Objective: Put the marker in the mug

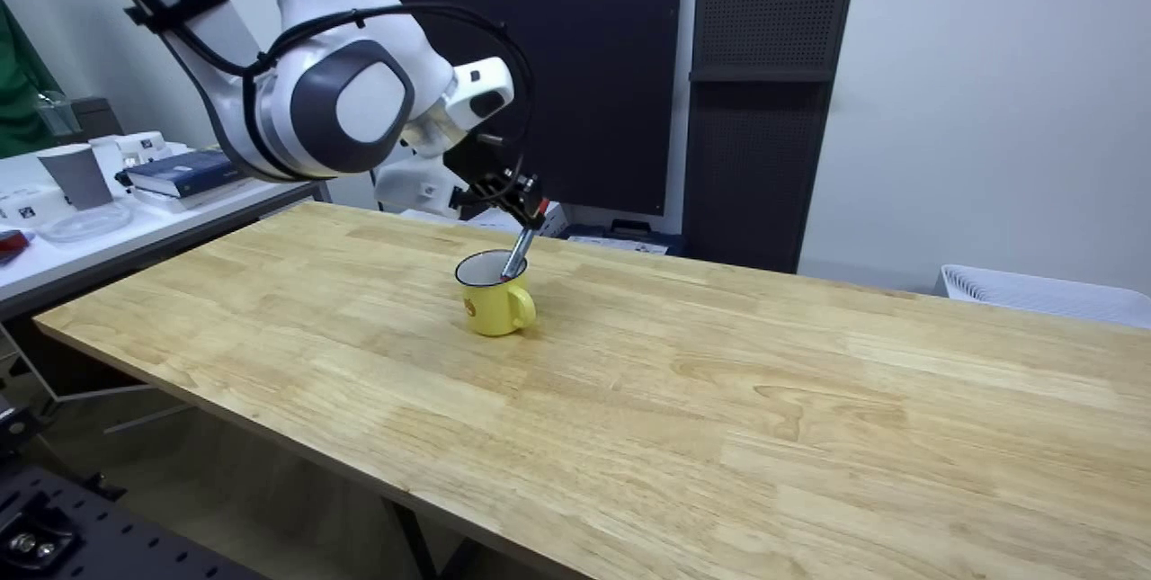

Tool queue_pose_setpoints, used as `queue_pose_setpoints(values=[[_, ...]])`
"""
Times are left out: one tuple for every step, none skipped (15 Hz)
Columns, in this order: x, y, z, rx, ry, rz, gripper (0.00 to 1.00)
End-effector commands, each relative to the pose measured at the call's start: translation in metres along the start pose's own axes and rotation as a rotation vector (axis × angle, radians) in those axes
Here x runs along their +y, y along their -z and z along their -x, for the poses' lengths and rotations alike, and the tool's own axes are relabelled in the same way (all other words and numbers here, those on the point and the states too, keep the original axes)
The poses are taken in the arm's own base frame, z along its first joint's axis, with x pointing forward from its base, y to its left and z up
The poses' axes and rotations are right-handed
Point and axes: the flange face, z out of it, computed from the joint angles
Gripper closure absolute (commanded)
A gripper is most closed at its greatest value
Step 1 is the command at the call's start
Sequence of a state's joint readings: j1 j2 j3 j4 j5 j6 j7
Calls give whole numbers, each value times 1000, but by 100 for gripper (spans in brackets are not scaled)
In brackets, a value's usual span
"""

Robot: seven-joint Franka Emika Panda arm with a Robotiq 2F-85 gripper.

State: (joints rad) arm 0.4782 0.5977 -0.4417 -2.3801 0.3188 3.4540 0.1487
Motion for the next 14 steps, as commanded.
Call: queue_pose_setpoints(values=[[8,-7,-8,-13,30,-43,48],[9,-9,-9,-16,43,-53,41],[10,-10,-10,-18,55,-62,33],[11,-10,-11,-18,67,-70,27],[11,-10,-12,-18,77,-79,21],[11,-10,-13,-16,86,-85,13],[11,-9,-15,-14,94,-94,7],[11,-7,-16,-11,102,-98,2],[11,-5,-17,-9,106,-104,0],[12,-6,-20,-6,109,-109,0],[12,-2,-18,-13,96,-120,0],[17,-1,-7,-36,65,-117,0],[22,1,2,-58,31,-115,0],[26,4,7,-72,18,-115,0]])
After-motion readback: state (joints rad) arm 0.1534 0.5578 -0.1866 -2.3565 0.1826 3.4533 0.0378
